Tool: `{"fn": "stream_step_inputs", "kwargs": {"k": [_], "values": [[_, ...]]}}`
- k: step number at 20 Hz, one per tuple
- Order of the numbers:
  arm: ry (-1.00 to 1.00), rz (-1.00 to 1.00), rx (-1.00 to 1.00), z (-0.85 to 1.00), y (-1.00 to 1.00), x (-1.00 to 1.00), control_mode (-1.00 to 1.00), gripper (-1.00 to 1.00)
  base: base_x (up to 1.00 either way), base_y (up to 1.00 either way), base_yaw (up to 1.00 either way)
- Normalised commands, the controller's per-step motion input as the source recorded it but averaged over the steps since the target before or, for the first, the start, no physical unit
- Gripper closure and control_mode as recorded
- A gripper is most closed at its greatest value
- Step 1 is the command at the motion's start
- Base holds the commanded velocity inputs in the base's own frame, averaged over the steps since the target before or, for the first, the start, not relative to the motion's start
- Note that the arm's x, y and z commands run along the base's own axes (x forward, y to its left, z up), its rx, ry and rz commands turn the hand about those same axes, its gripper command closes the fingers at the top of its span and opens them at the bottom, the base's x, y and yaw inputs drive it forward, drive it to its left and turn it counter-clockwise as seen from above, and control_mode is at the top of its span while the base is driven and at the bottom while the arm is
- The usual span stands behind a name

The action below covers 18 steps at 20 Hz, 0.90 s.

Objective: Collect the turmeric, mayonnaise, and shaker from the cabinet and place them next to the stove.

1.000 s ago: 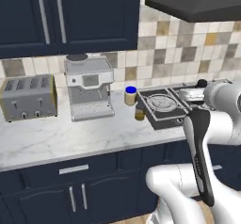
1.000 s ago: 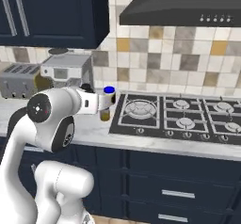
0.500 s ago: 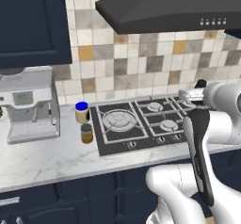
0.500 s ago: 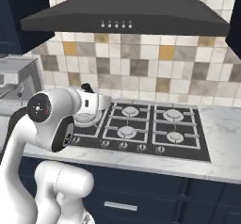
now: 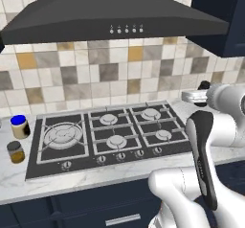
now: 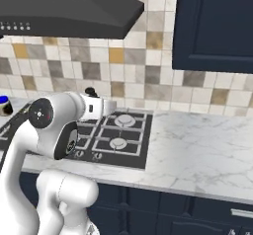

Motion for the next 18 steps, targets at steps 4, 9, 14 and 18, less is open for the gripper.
{"fn": "stream_step_inputs", "kwargs": {"k": [4,9,14,18], "values": [[0.06,0.04,0.06,-0.15,-0.75,0.5,-1.0,1.0,0.14,-0.25,0.01],[0.1,0.08,0.02,-0.43,-0.9,0.68,-1.0,1.0,0.0,0.0,0.0],[0.05,0.14,0.0,-0.76,-0.72,0.58,-1.0,1.0,0.0,0.0,0.0],[0.01,0.18,0.0,-0.87,-0.47,0.52,-1.0,1.0,0.0,0.0,0.0]]}}
